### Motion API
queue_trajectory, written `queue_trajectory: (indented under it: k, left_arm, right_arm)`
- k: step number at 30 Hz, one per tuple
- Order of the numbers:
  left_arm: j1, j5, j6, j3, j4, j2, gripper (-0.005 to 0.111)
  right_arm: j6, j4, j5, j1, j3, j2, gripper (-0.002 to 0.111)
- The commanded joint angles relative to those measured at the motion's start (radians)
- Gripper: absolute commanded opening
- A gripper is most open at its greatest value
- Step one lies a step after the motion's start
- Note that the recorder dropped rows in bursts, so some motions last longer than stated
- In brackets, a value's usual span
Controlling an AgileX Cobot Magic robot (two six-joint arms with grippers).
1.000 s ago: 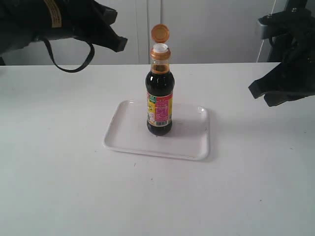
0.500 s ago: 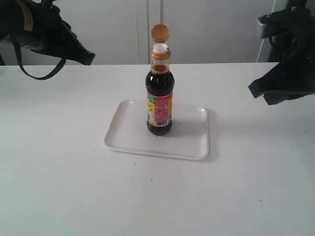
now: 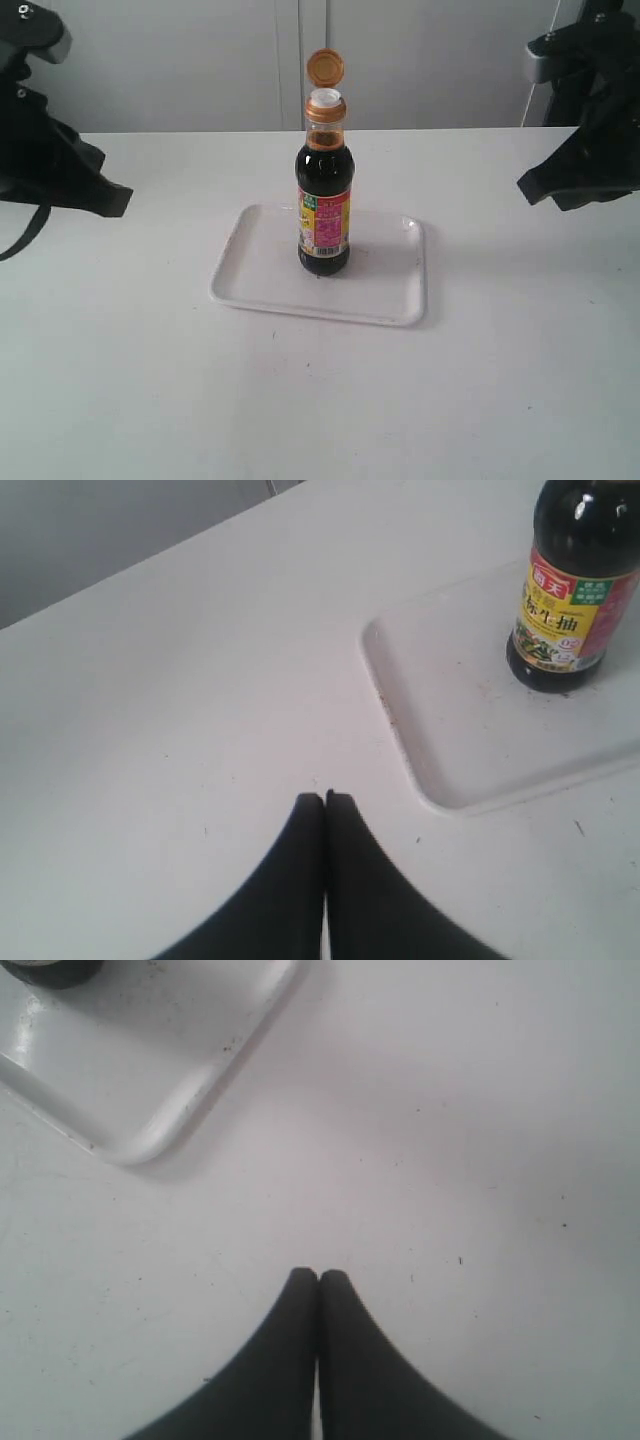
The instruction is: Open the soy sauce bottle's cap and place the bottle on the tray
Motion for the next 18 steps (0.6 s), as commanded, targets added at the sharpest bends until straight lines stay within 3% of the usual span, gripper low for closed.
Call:
queue_trajectory:
  k: [1,18]
  left_arm:
    - [-0.002,0.009,-0.015,0.056,-0.039,-0.093,0.0]
    - [-0.002,-0.041,-0.01,0.268,-0.176,-0.458,0.0]
  right_arm:
    - [-0.005,-0.006,-0.003,-0.006,-0.007,-0.009,0.0]
    - [-0.005,-0.003,-0.003,-0.006,-0.007,-0.009,0.0]
